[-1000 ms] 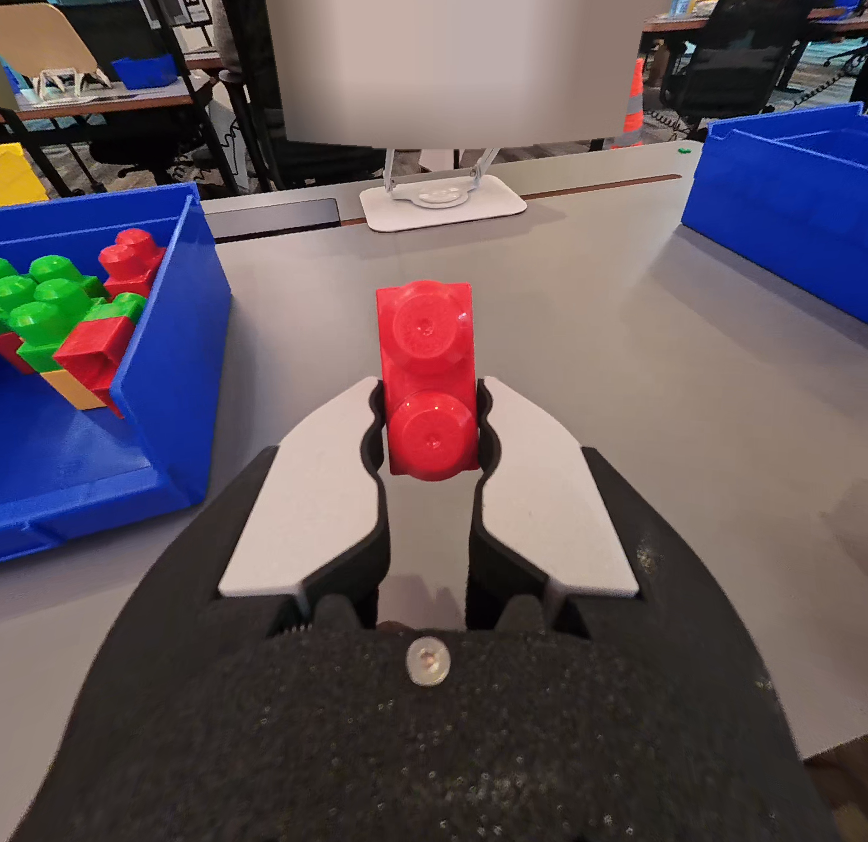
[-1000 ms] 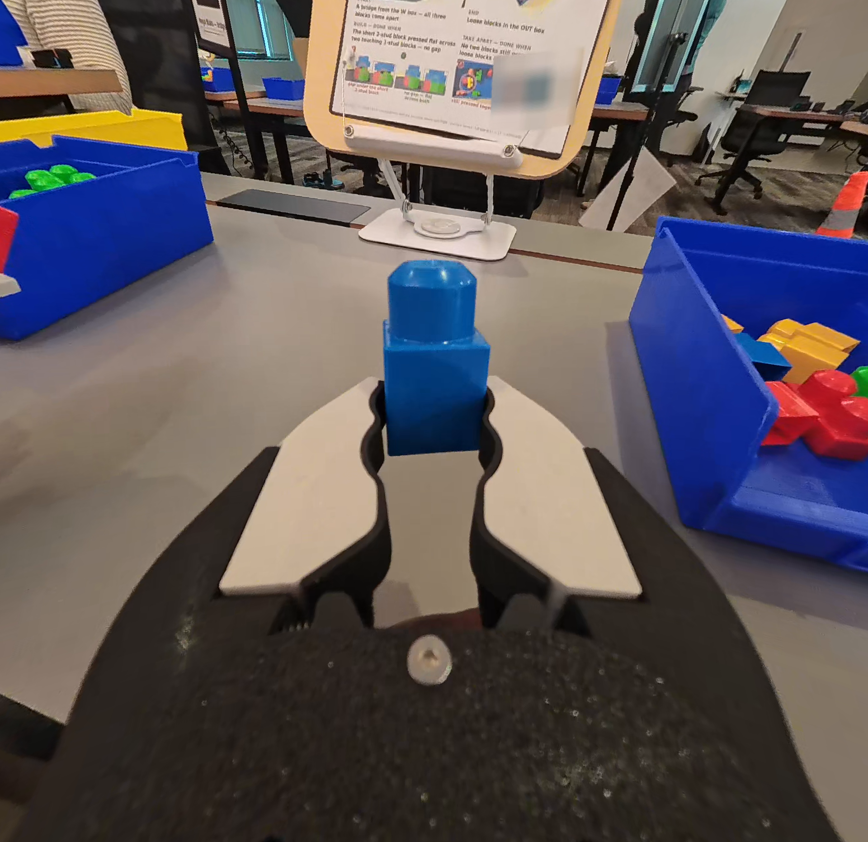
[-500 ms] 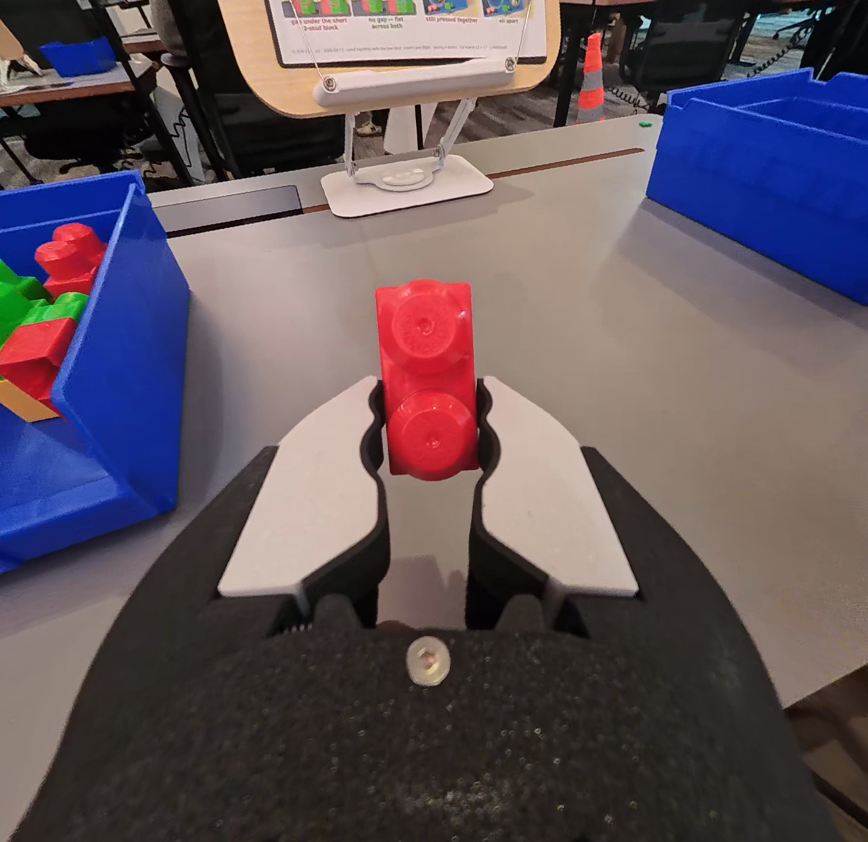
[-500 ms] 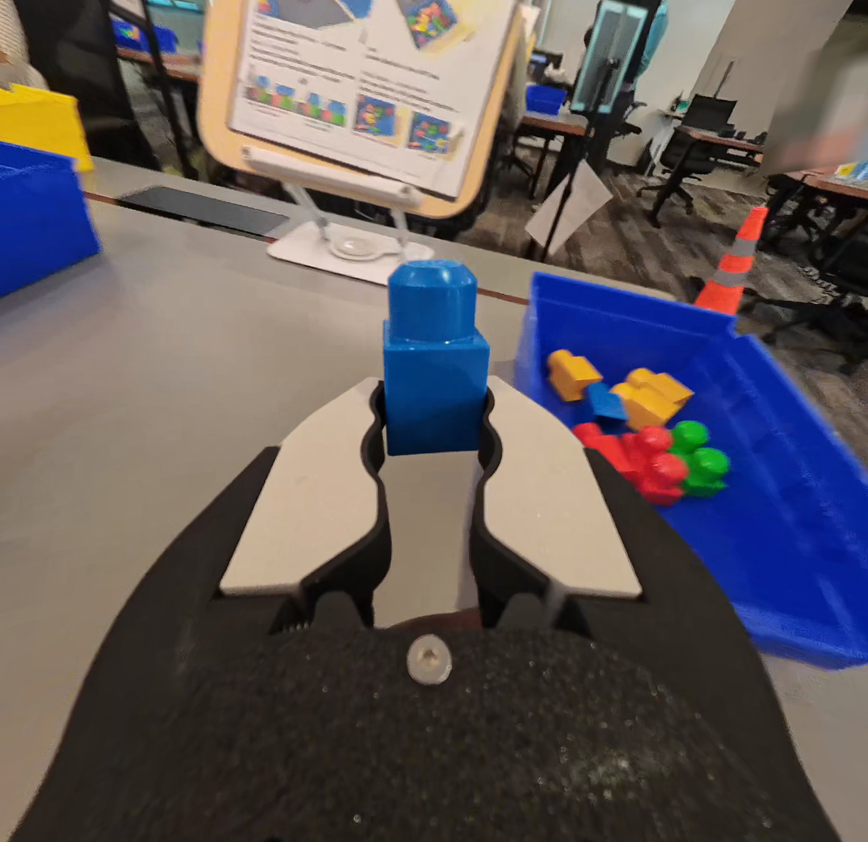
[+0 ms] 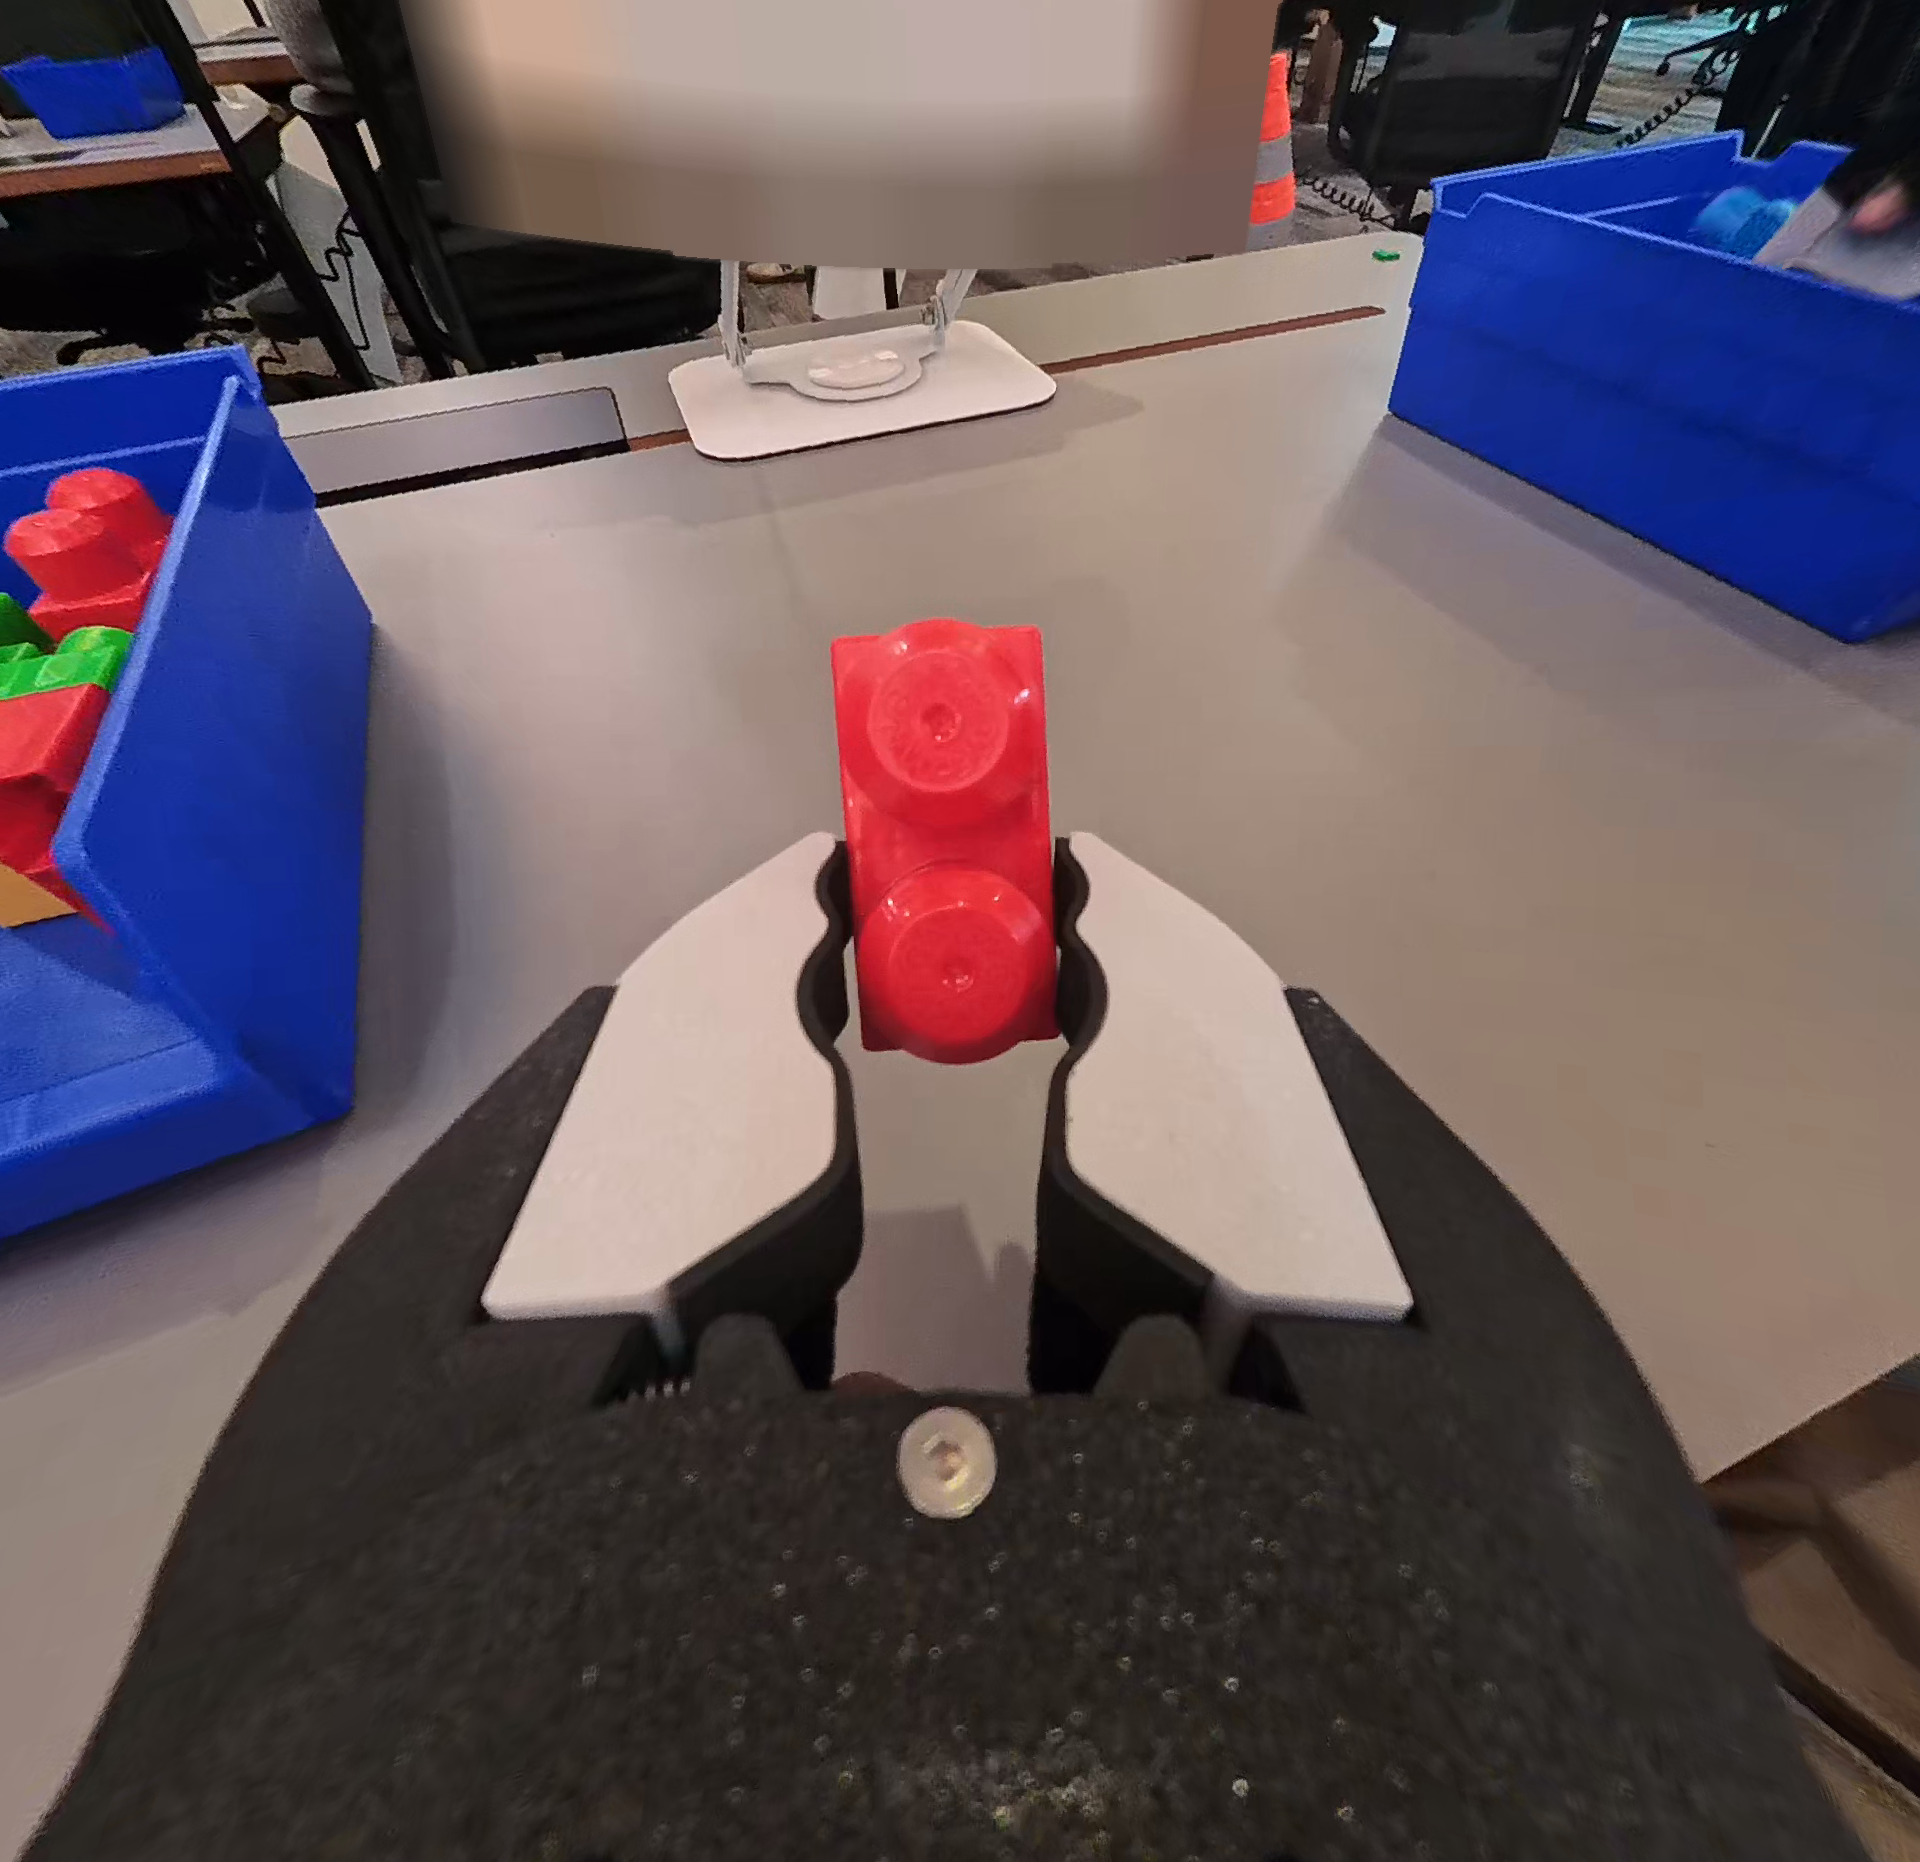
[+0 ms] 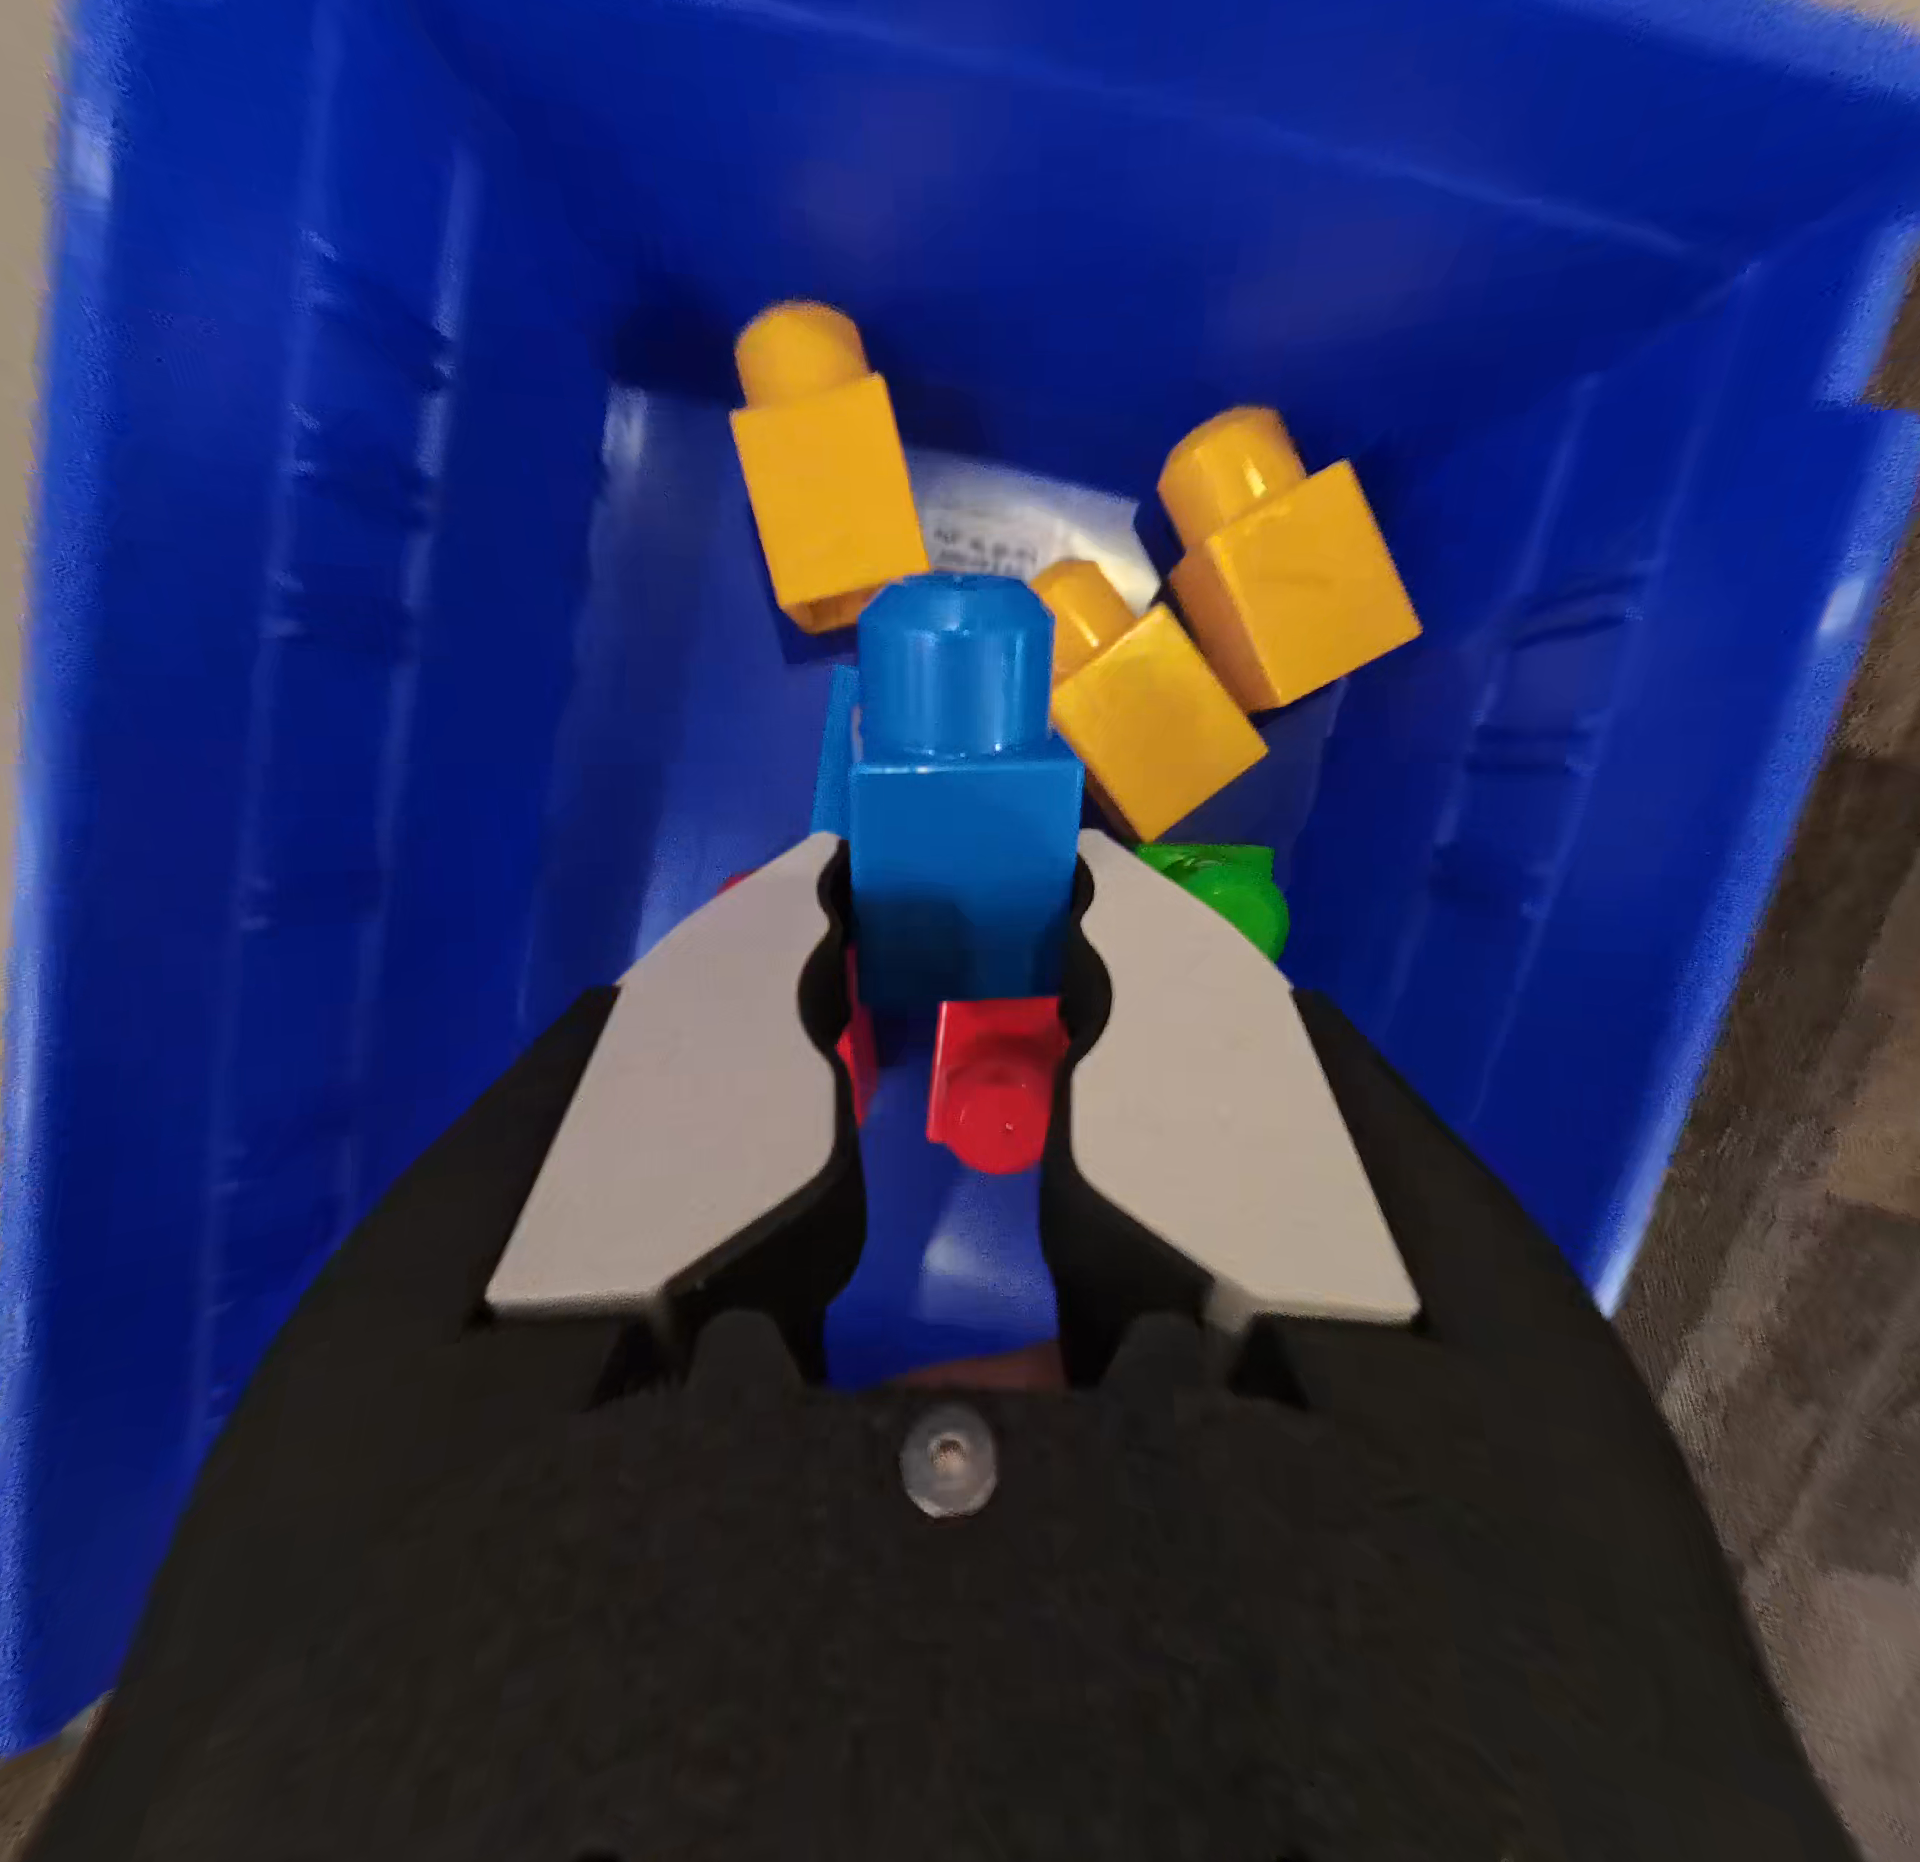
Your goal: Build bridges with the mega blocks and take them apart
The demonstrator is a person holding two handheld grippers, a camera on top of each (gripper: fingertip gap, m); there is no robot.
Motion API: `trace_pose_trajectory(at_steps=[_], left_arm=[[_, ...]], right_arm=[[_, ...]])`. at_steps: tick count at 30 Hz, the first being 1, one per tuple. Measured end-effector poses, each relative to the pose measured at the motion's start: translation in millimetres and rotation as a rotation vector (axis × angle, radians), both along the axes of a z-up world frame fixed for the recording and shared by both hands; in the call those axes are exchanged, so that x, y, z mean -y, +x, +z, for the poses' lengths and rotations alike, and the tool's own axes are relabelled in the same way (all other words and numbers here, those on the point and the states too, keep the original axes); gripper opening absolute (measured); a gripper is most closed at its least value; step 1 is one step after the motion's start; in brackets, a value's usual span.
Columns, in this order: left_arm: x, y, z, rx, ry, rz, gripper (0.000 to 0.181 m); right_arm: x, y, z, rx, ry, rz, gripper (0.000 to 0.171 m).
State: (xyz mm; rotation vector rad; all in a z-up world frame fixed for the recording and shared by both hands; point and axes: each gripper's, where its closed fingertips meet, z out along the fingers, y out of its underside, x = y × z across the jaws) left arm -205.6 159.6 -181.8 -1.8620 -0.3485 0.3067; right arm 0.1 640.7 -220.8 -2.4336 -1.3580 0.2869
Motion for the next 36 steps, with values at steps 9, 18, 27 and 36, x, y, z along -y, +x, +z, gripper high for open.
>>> trace_pose_trajectory(at_steps=[9,18,27,36], left_arm=[[-0.6,0.3,-2.3,0.006,-0.011,-0.007,0.036],[-1.3,-1.5,-1.9,0.010,-0.015,-0.006,0.036],[-1.8,-22.3,9.0,-0.002,0.000,0.036,0.036],[-4.0,-26.7,4.4,0.052,0.004,0.020,0.036]], right_arm=[[-7.2,-5.7,-17.7,0.157,-0.073,0.008,0.037],[-4.1,-10.8,19.8,0.061,0.073,0.060,0.055],[165.9,-34.8,174.8,-0.625,0.737,0.244,0.061],[300.4,-23.1,82.3,-0.839,0.678,0.097,0.062]])
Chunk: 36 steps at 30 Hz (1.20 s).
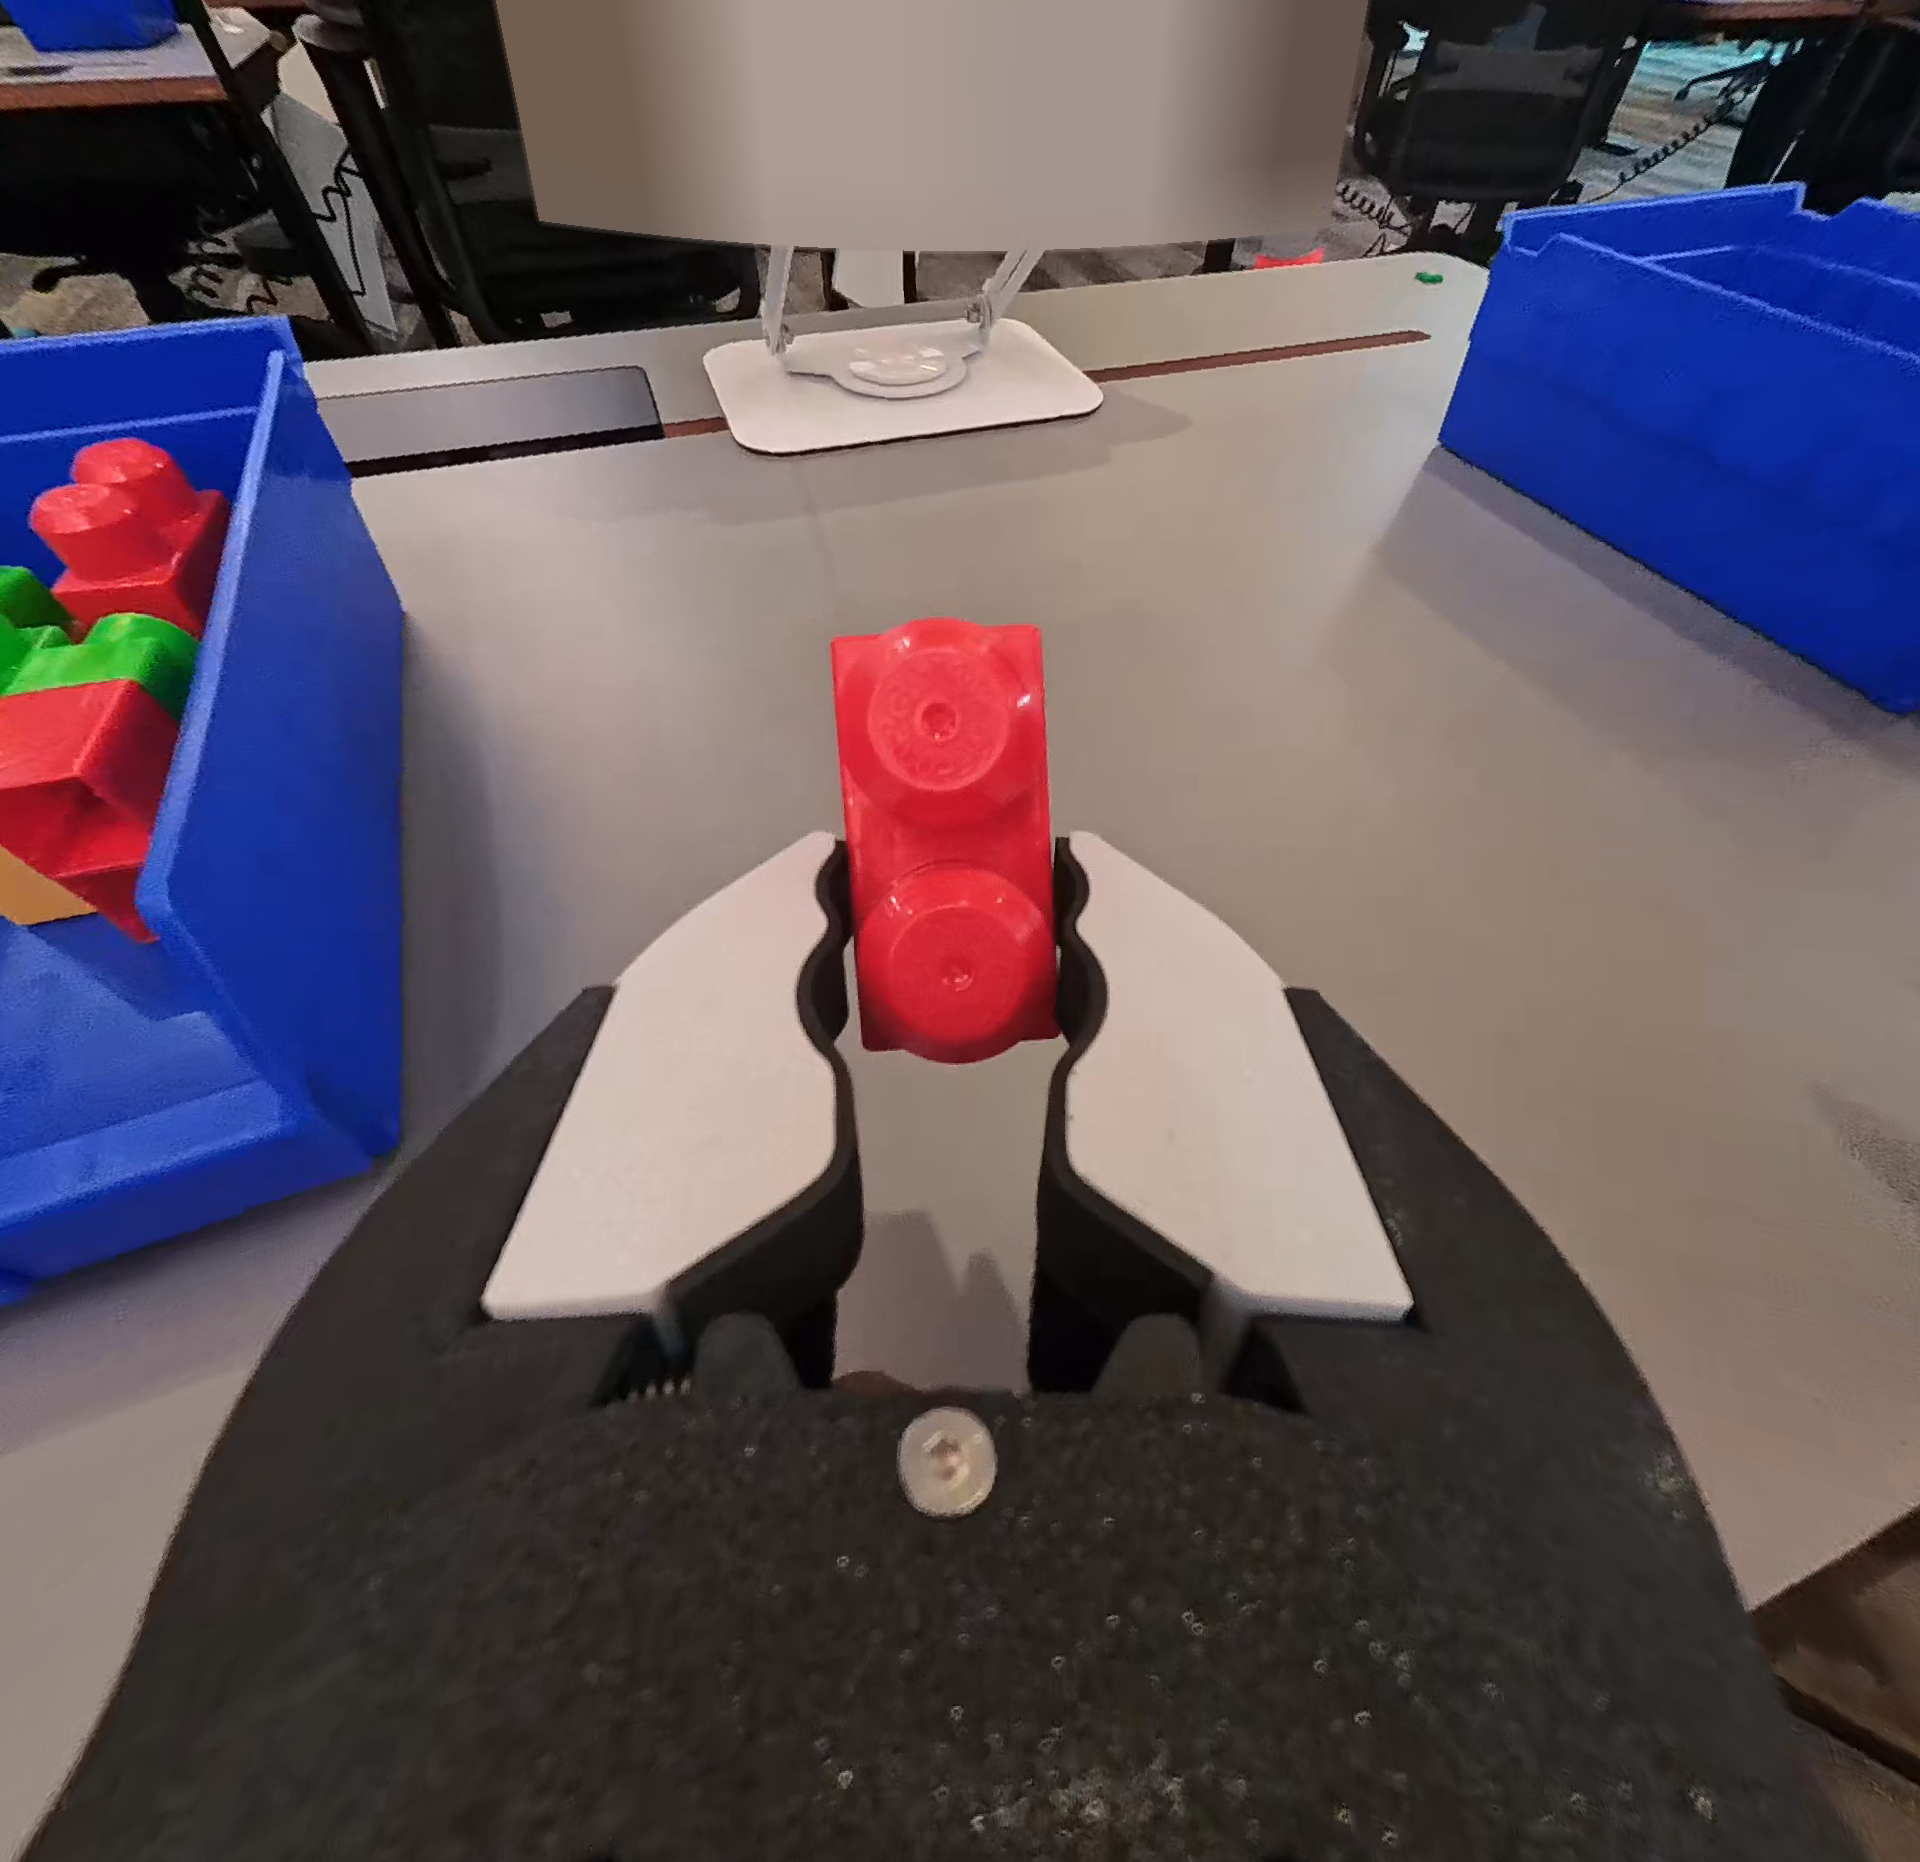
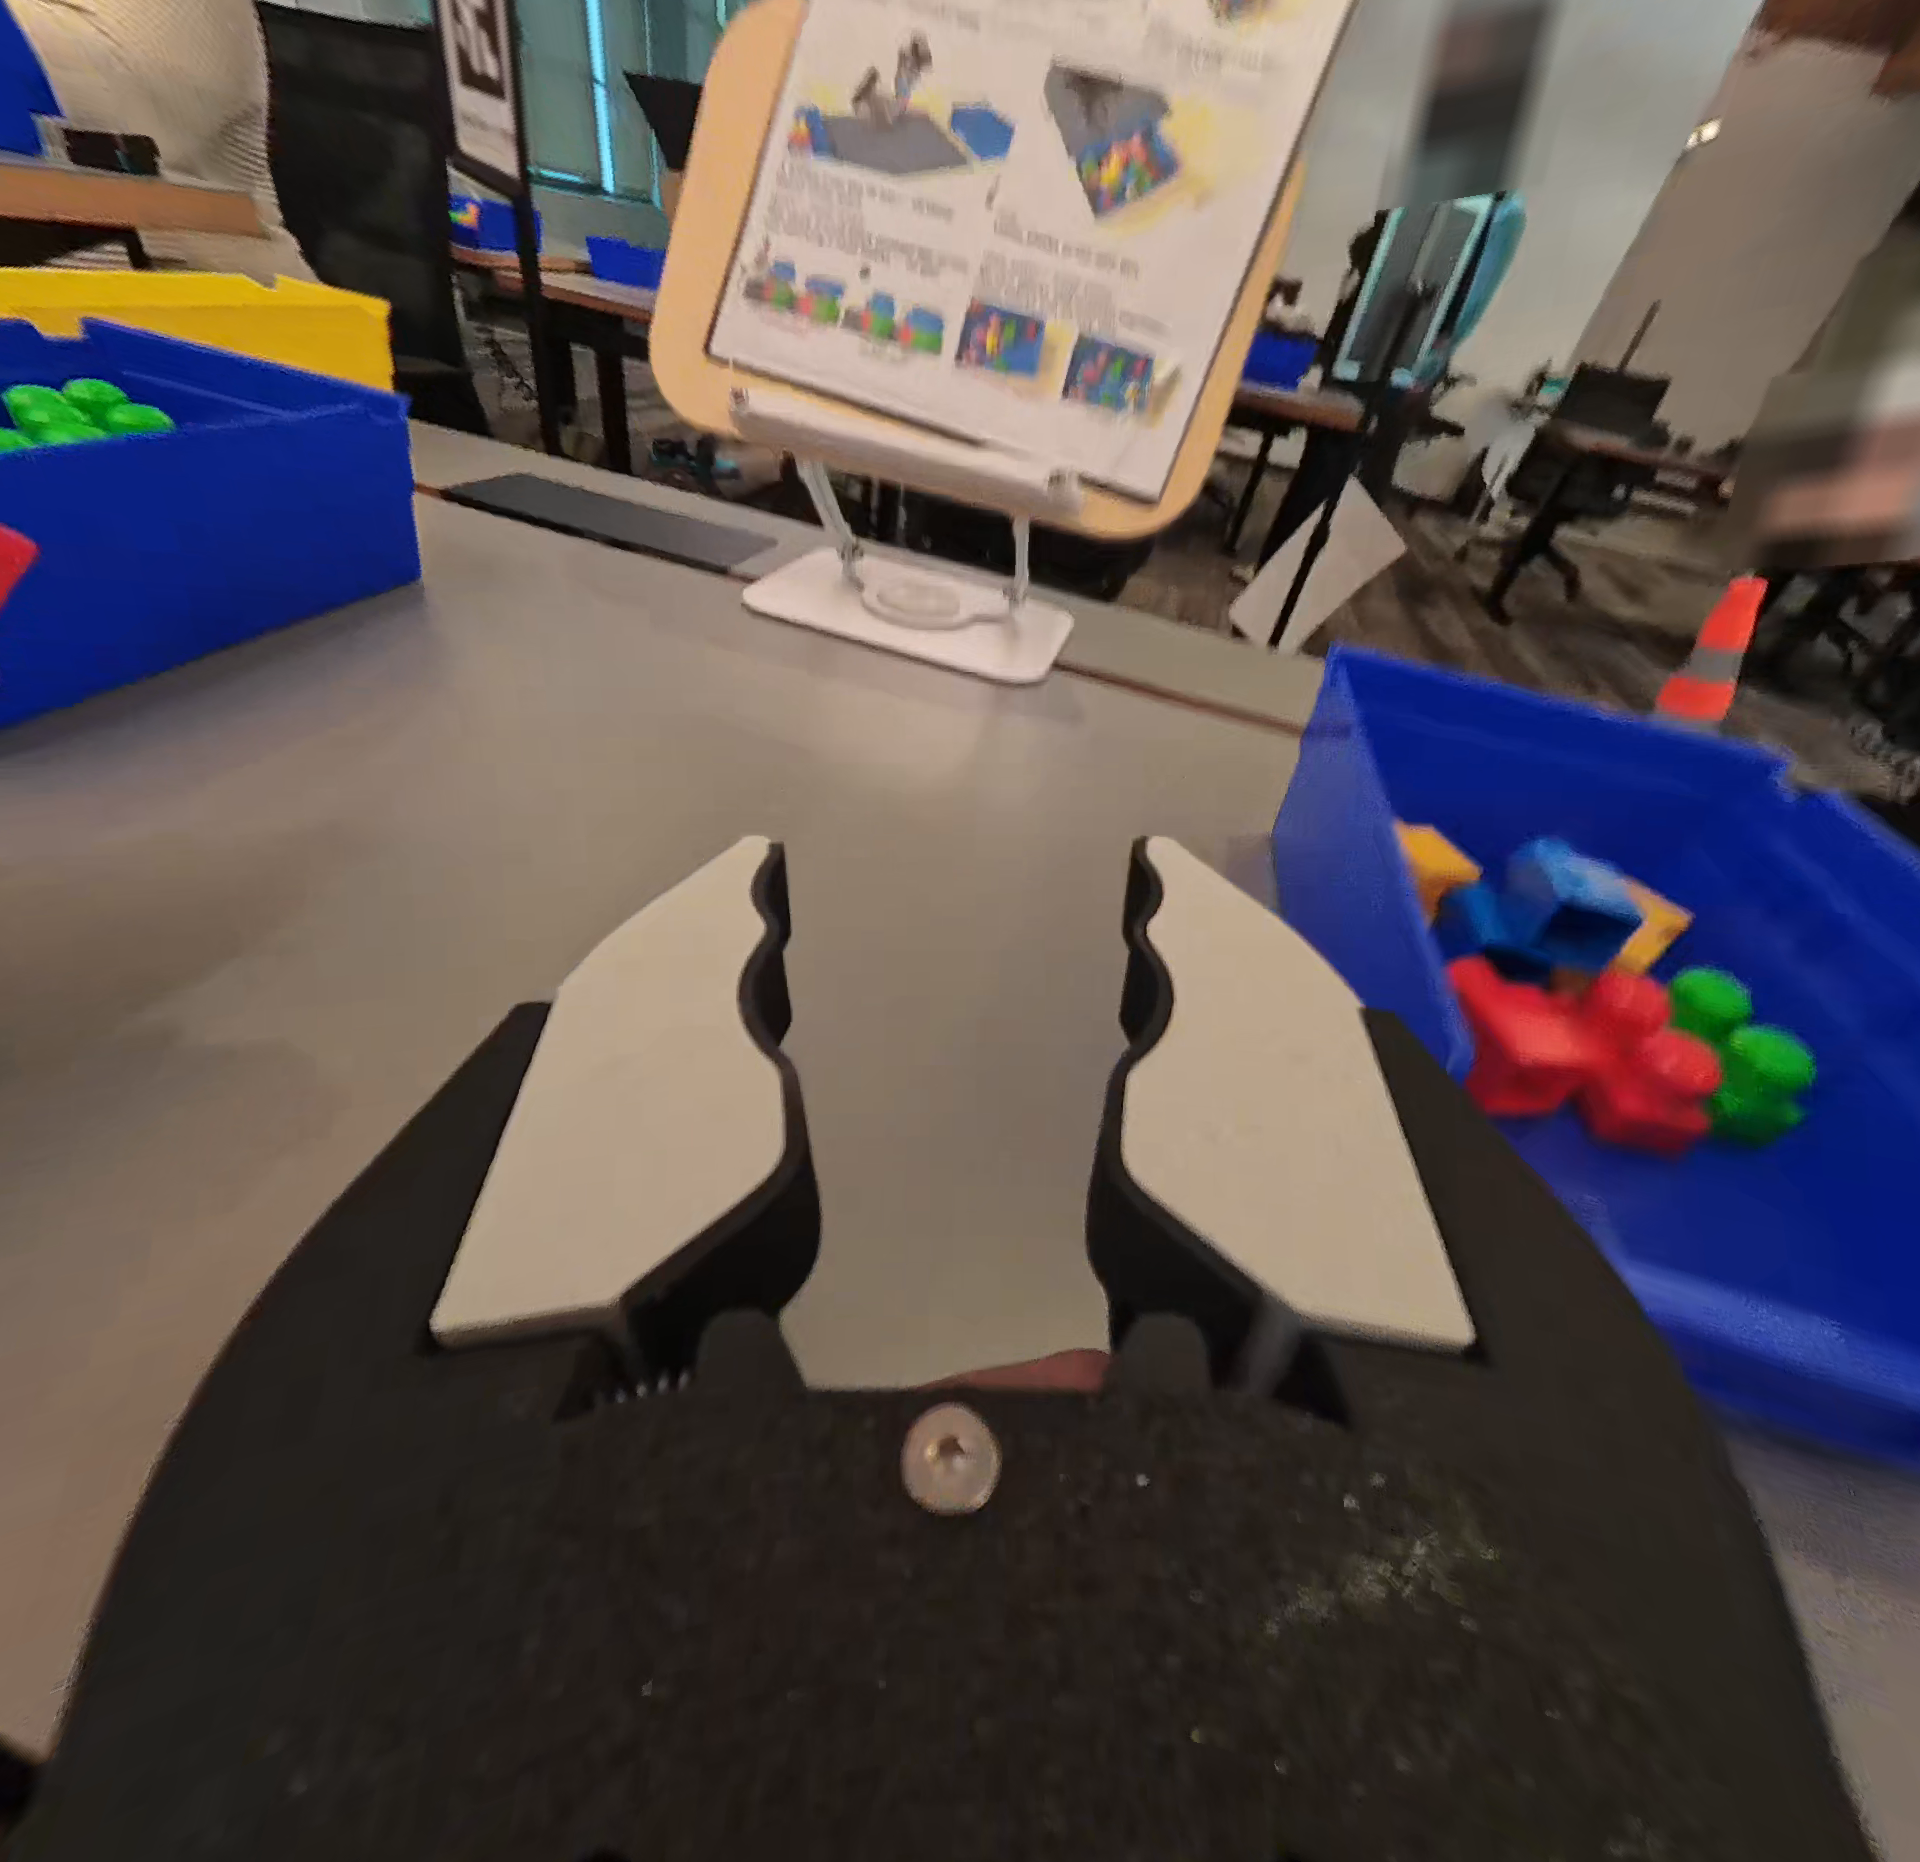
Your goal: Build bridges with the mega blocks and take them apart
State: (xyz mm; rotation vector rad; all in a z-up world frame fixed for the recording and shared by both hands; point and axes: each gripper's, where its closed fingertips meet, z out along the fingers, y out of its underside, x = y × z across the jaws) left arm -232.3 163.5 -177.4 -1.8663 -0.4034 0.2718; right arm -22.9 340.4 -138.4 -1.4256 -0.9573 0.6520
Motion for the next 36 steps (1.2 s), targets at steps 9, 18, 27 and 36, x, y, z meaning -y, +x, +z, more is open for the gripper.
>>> trace_pose_trajectory(at_steps=[9,18,27,36], left_arm=[[0.4,1.9,-6.6,0.008,-0.014,-0.002,0.036],[-4.7,12.2,-9.7,0.011,-0.048,-0.104,0.036],[-40.7,48.6,21.7,-0.044,-0.169,-0.629,0.036],[-56.5,91.1,25.2,-0.265,-0.337,-1.083,0.036]], right_arm=[[19.3,4.1,-39.3,0.076,-0.070,0.034,0.061],[26.2,-6.0,-44.6,0.107,-0.085,0.117,0.060],[41.8,-57.6,-2.2,0.161,-0.056,0.613,0.060],[95.9,-93.2,5.3,0.343,0.082,1.046,0.056]])
